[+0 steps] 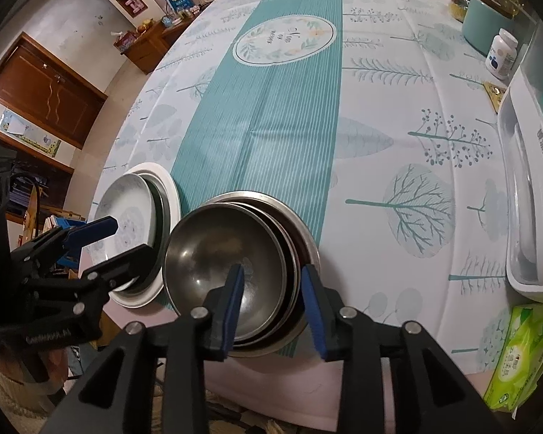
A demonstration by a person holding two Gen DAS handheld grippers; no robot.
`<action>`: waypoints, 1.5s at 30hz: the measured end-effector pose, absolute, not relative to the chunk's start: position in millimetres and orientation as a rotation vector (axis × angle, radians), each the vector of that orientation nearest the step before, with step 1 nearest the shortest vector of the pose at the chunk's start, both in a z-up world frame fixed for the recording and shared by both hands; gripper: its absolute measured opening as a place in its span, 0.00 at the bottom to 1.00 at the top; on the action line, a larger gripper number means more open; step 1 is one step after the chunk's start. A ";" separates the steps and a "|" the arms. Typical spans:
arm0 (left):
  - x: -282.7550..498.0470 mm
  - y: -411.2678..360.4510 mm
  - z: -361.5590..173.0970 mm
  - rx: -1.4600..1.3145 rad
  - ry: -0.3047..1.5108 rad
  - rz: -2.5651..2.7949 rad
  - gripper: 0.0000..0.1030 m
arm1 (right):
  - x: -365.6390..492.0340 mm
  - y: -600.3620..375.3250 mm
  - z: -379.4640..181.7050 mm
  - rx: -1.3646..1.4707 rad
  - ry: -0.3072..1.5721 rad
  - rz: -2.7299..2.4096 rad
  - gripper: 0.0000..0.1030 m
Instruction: Organize plates and bowls
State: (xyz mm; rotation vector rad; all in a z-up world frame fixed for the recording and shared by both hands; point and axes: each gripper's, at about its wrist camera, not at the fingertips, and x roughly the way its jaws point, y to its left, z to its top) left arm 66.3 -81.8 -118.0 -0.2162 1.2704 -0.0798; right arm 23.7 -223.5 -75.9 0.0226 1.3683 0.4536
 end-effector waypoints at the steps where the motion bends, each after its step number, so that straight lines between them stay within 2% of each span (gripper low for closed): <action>1: 65.7 -80.0 -120.1 -0.221 1.274 -0.077 0.78 | 22.8 -223.5 -76.3 0.016 1.363 0.452 0.40; 3: 66.0 -76.4 -126.4 -0.234 1.287 -0.079 0.78 | 21.6 -222.9 -79.1 -0.001 1.361 0.444 0.43; 14: 66.6 -75.1 -151.3 -0.311 1.335 -0.158 0.78 | 23.4 -236.6 -111.9 0.061 1.457 0.395 0.43; 19: 68.8 -75.0 -161.6 -0.364 1.369 -0.199 0.75 | 24.1 -238.1 -118.6 0.094 1.483 0.393 0.43; 29: 74.6 -81.0 -178.8 -0.421 1.424 -0.254 0.60 | 24.5 -233.1 -125.9 0.097 1.511 0.403 0.43; 40: 81.0 -82.2 -193.1 -0.463 1.470 -0.267 0.49 | 27.9 -231.0 -132.1 0.096 1.529 0.408 0.43; 45: 82.6 -82.3 -196.4 -0.472 1.484 -0.277 0.40 | 29.0 -229.0 -136.6 0.091 1.540 0.408 0.43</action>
